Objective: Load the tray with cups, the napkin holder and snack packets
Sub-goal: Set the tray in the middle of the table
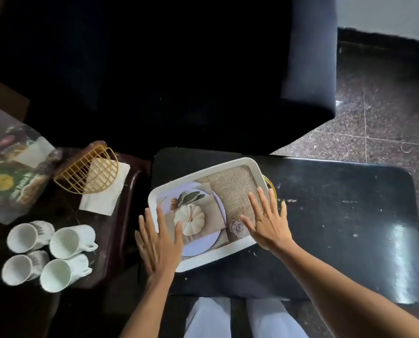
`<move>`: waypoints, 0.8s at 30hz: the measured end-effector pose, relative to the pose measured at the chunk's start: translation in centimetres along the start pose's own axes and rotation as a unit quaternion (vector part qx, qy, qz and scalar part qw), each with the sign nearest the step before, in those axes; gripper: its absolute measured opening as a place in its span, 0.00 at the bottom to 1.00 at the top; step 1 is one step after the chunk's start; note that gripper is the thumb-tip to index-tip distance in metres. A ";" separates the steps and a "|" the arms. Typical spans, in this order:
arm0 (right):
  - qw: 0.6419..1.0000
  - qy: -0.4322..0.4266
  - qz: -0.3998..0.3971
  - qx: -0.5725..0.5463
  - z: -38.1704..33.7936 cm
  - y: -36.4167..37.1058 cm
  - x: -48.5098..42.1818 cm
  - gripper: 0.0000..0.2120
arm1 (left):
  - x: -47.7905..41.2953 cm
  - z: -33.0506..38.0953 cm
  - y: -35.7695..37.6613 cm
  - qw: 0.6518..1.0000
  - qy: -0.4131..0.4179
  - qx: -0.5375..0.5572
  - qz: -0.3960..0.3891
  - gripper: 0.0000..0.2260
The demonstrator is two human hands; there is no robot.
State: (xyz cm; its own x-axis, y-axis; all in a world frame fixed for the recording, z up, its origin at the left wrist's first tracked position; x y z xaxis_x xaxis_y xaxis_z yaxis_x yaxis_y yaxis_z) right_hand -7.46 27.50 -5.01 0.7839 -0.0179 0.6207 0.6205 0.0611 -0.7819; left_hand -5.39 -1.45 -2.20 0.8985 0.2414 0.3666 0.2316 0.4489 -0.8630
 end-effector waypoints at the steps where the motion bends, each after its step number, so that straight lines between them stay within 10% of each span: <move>1: 1.000 0.009 0.000 -0.005 0.1 -0.1 -0.5 0.37 | -0.4 -0.8 0.6 0.999 -0.018 0.037 -0.006 0.29; 8: 0.934 0.205 0.128 -0.262 5.3 -1.7 -4.1 0.26 | -1.8 -3.6 2.0 0.957 -0.127 0.255 0.061 0.26; 24: 0.891 0.210 0.067 -0.396 11.0 1.4 -5.4 0.08 | -2.7 -7.7 4.1 0.821 -0.327 0.460 0.085 0.12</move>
State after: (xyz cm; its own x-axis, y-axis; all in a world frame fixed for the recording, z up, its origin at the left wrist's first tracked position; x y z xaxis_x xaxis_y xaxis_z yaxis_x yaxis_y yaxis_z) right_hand -11.11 38.63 -8.77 0.6883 -0.4462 0.5720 0.2124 -0.6299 -0.7470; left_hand -3.95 -6.90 -9.39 0.4266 0.6426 0.6365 -0.5266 0.7486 -0.4029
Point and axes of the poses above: each hand's wrist, its own x-axis away from the middle knuckle, its own y-axis out of the palm, z = x × y, the point moved 6 cm from there along -x, towards the middle knuckle, and after that the axes turned 6 degrees about x, right-handed, at the moved point
